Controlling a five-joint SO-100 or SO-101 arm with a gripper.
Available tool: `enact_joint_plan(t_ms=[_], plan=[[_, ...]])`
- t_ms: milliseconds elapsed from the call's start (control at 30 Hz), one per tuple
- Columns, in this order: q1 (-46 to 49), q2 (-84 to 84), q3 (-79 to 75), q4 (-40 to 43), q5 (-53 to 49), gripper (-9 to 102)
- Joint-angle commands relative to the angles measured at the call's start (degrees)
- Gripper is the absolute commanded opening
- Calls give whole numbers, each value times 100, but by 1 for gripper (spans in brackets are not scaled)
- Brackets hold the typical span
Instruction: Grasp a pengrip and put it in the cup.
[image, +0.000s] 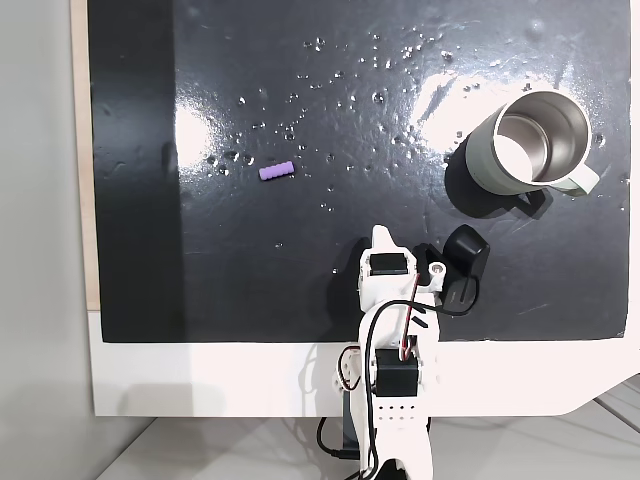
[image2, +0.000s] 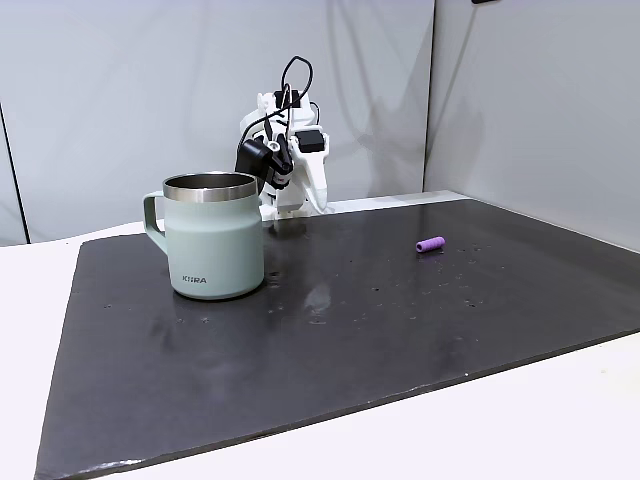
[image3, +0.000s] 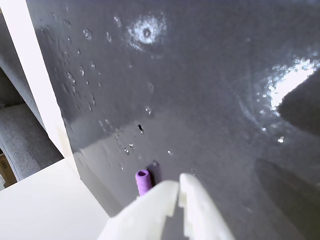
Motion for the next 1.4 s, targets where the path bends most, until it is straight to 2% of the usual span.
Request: enact_joint_plan(t_ms=[0,433,567,867,1067,1367], plan=[[-334,35,-26,-62,-396,0],[-369,35,-26,-97,-422,0],[-299,35,18,-431,-527,0],[-642,-62,-1002,-237,-554,0],[-809,-1020,-1811,-229,-519,0],[-1389,-3744,-4087,158,281,0]])
